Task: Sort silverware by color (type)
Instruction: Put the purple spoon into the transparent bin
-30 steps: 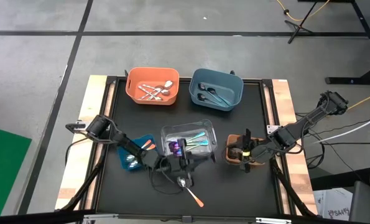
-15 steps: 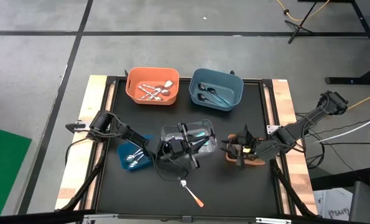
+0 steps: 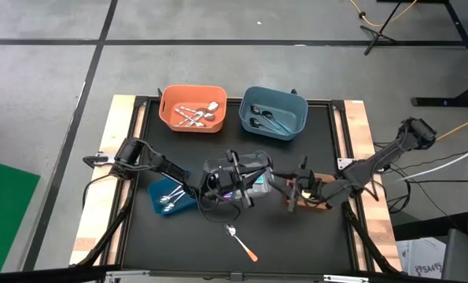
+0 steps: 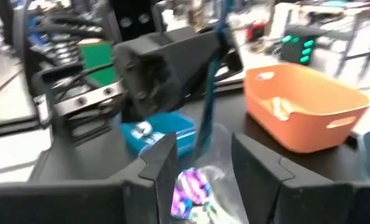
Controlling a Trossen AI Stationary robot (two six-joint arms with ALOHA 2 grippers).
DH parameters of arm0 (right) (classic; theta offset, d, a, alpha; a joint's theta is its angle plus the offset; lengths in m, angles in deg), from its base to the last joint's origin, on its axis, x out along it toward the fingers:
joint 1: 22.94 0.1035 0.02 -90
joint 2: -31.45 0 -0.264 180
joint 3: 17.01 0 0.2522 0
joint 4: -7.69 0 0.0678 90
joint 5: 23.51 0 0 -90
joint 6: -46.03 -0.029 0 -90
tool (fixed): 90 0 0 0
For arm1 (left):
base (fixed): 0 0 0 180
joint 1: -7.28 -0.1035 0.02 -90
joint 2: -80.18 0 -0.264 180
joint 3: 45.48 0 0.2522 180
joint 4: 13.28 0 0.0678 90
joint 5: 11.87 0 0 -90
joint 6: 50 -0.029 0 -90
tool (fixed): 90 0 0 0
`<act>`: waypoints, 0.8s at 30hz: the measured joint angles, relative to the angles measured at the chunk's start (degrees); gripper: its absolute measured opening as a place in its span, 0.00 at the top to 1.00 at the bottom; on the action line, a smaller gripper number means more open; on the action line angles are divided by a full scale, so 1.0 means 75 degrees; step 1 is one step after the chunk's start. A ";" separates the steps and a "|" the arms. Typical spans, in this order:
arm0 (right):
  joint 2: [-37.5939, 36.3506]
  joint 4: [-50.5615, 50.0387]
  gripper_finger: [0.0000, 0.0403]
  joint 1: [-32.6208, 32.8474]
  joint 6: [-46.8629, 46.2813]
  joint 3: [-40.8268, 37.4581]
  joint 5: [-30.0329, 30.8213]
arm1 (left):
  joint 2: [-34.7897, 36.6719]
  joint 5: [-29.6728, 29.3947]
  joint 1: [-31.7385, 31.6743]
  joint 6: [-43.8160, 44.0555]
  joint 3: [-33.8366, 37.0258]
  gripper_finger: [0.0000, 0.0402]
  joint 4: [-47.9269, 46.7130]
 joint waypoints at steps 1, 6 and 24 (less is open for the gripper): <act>0.0099 0.0166 0.65 0.0000 0.0039 0.0000 0.0204 | 0.0000 0.0080 -0.0011 0.0000 0.0000 0.96 0.0000; 0.0552 0.0862 0.65 -0.0016 0.0387 0.0000 0.0579 | 0.0000 0.0133 -0.0009 0.0000 0.0000 0.96 -0.0002; 0.1056 0.1970 0.65 -0.0673 0.0412 0.0000 -0.0128 | 0.0000 0.0160 -0.0007 0.0000 0.0000 0.96 -0.0009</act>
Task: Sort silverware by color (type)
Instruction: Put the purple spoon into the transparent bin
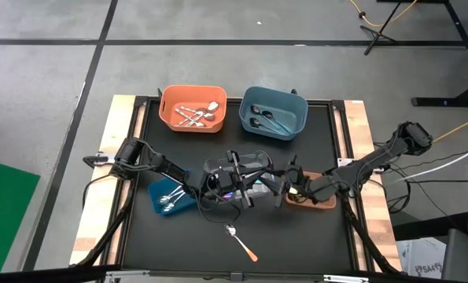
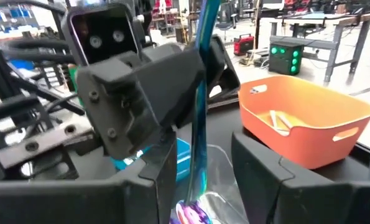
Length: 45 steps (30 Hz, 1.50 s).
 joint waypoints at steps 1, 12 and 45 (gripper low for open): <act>0.0000 0.0066 0.65 -0.0027 -0.0002 0.0000 -0.0028 | 0.0000 0.0000 0.0001 0.0000 0.0000 0.96 -0.0002; 0.0000 0.0328 0.65 -0.0328 0.0000 0.0000 -0.0124 | 0.0000 0.0239 -0.0002 -0.0004 0.0003 0.96 -0.0020; 0.0000 0.0414 0.99 -0.0379 -0.0041 0.0000 -0.0095 | 0.0000 -0.0125 -0.0095 -0.0058 0.0003 0.96 -0.0070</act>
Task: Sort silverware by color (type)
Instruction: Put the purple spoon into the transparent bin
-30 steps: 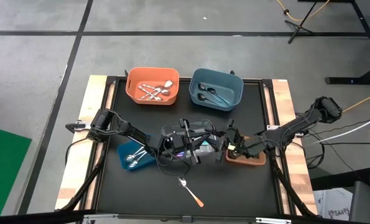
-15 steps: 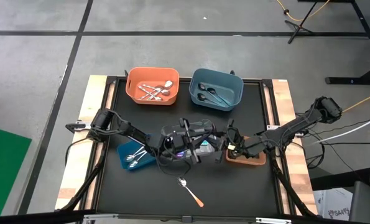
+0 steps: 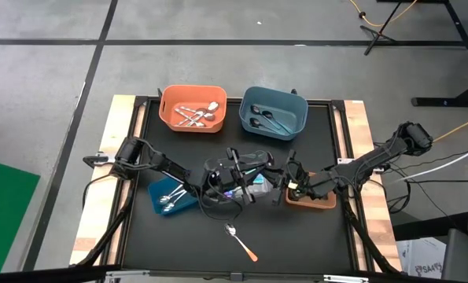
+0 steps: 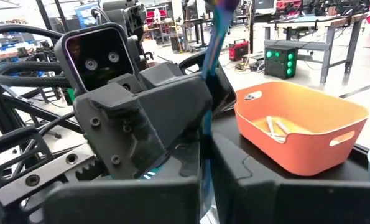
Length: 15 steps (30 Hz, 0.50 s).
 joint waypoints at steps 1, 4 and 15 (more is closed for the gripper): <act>0.0000 0.0000 0.98 0.0000 -0.0002 0.0000 -0.0002 | 0.0000 -0.0002 0.0000 0.0000 0.0000 0.96 0.0000; 0.0000 0.0000 0.97 0.0001 0.0000 0.0000 -0.0006 | 0.0000 0.0020 0.0000 0.0000 0.0000 0.96 0.0003; 0.0000 -0.0003 0.99 0.0000 0.0006 0.0000 -0.0008 | 0.0000 0.0017 -0.0006 0.0000 0.0000 0.94 0.0006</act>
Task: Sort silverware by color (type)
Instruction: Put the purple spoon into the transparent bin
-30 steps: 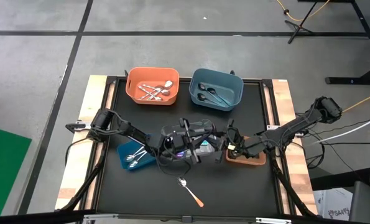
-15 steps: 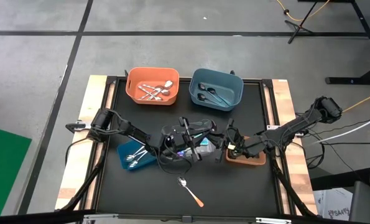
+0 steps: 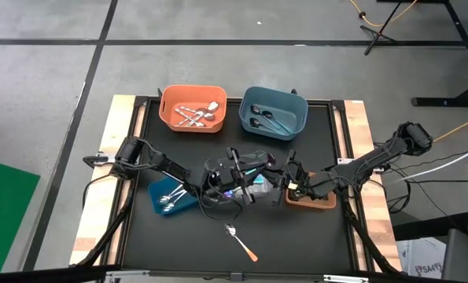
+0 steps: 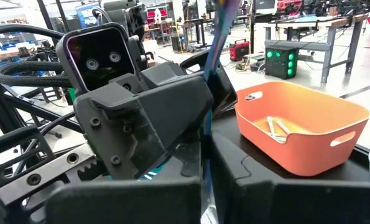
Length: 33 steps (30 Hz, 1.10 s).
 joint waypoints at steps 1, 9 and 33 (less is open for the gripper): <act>0.0000 0.0000 0.99 0.0000 0.0000 0.0000 -0.0003 | 0.0000 0.0005 0.0000 -0.0001 0.0000 0.94 0.0000; -0.0003 0.0004 1.00 0.0000 0.0169 0.0000 0.0000 | -0.0003 0.0032 0.0006 0.0012 0.0000 0.88 0.0003; -0.0216 -0.1302 1.00 0.0000 0.0176 0.0348 -0.0003 | 0.0192 -0.3358 0.1198 -0.1374 0.0009 0.74 0.0065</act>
